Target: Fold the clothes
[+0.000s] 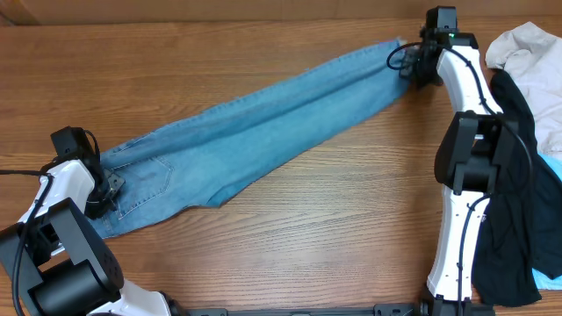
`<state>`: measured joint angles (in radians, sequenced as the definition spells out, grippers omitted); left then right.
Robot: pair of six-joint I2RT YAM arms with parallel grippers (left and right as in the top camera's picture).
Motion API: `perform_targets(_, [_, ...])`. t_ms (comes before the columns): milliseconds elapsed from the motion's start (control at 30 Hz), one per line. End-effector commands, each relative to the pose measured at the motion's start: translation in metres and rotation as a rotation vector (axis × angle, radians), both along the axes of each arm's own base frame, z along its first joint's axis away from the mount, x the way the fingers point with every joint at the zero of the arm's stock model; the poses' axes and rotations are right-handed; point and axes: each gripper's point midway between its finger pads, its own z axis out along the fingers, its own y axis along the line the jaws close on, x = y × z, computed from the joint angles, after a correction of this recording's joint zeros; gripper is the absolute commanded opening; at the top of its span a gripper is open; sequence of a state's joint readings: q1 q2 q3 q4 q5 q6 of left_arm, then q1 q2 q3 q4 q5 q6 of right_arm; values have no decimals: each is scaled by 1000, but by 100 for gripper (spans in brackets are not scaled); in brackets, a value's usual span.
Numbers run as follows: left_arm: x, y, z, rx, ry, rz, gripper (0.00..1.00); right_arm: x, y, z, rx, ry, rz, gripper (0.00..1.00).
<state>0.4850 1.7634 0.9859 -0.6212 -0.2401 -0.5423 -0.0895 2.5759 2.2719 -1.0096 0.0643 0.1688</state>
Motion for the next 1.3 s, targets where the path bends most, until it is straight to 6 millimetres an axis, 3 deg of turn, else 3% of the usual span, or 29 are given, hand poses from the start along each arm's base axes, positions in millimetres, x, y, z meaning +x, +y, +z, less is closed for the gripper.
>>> perform_targets(0, [0, 11, -3, 39, 17, -50, 14, -46, -48, -18, -142, 169, -176, 4])
perform_targets(133, [33, 30, 21, 107, -72, -90, 13, -74, -56, -1, -131, 251, -238, 4])
perform_targets(333, [63, 52, 59, 139, -179, -71, 12, -92, -71, 41, -111, 244, -326, 4])
perform_targets(400, [65, 50, 63, 124, -183, -77, 12, -93, -75, 51, -111, 228, -333, 9])
perform_targets(433, [66, 48, 65, 109, -184, -82, 12, -93, -76, 54, -111, 223, -329, 25])
perform_targets(500, [69, 39, 66, 63, -193, -105, 12, -93, -78, 58, -115, 221, -310, 70])
perform_targets(533, [72, 34, 68, 32, -202, -130, 12, -94, -79, 59, -116, 221, -306, 78])
perform_targets(567, [74, 29, 69, 5, -207, -146, 12, -94, -79, 60, -117, 220, -303, 80])
perform_targets(700, [76, 13, 80, -87, -223, -171, 11, -92, -81, 72, -123, 196, -281, 80])
perform_targets(733, [77, 1, 86, -146, -231, -201, 9, -89, -77, 85, -117, 166, -226, 76])
perform_targets(900, [73, -27, 85, -257, -215, -267, 9, -74, -34, 113, 2, 80, 63, 72])
perform_targets(1067, [68, -41, 75, -221, -136, -346, 10, -78, -7, 103, 117, 96, 182, 74])
perform_targets(1167, [67, -48, 69, -220, -118, -364, 10, -84, 5, 93, 173, 122, 195, 68])
perform_targets(1267, [66, -56, 61, -233, -114, -377, 10, -94, 10, 78, 183, 169, 208, 56])
